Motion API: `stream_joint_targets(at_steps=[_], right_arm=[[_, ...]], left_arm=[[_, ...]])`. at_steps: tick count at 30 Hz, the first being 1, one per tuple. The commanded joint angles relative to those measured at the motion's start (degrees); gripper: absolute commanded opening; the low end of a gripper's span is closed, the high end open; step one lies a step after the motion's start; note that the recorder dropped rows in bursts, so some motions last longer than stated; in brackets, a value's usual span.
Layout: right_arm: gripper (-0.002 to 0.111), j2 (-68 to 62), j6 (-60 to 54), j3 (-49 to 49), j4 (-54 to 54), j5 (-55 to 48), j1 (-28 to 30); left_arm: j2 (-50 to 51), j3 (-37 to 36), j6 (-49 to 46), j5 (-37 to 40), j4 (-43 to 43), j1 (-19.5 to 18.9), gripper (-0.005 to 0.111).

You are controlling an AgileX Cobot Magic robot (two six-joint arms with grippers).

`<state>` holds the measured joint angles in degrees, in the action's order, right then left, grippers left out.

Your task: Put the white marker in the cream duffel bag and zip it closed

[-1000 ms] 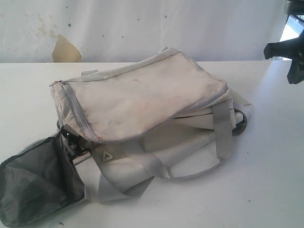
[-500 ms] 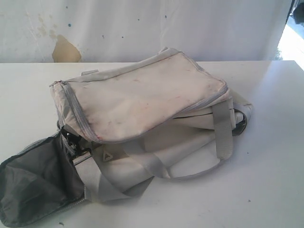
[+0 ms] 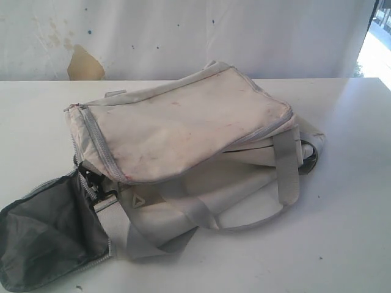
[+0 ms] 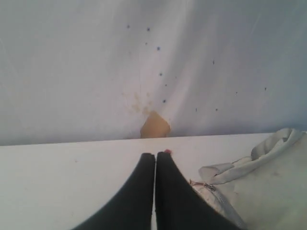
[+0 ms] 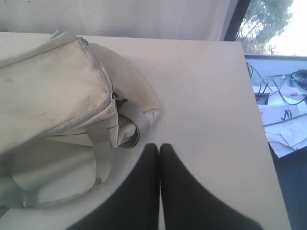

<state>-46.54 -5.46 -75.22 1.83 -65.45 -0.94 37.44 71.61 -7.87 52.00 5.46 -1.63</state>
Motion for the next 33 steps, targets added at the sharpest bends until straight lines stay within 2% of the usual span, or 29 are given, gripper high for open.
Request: stream_joint_targets(at_steps=[1, 14, 20, 26, 30, 33], right_arm=[[0.0, 10.35, -0.7, 5.31, -1.83, 1.67, 0.44], [0.0, 36.51, -0.7, 18.16, -6.43, 1.79, 0.32], [0.0, 44.71, -1.03, 21.1, -7.14, 1.2, 0.32], [0.0, 46.54, -0.83, 21.5, -9.43, -2.37, 0.32], [0.0, 46.54, -0.83, 21.5, -9.43, -3.06, 0.32], [0.0, 46.54, -0.44, 21.61, -9.43, -2.54, 0.32]], left_arm=[[-7.65, -1.02, 0.48, 3.02, -0.7, 0.01, 0.0], [-28.11, -13.11, 0.58, -1.43, -2.63, 0.12, 0.0], [-34.09, -15.64, 2.15, -2.15, -4.63, 0.12, 0.0], [-37.44, -17.26, 2.3, -2.44, -6.76, 0.22, 0.0], [-37.44, -17.14, 3.19, -1.36, -8.1, 2.66, 0.0], [-37.44, -17.14, 5.69, -1.1, -10.52, 3.08, 0.0]])
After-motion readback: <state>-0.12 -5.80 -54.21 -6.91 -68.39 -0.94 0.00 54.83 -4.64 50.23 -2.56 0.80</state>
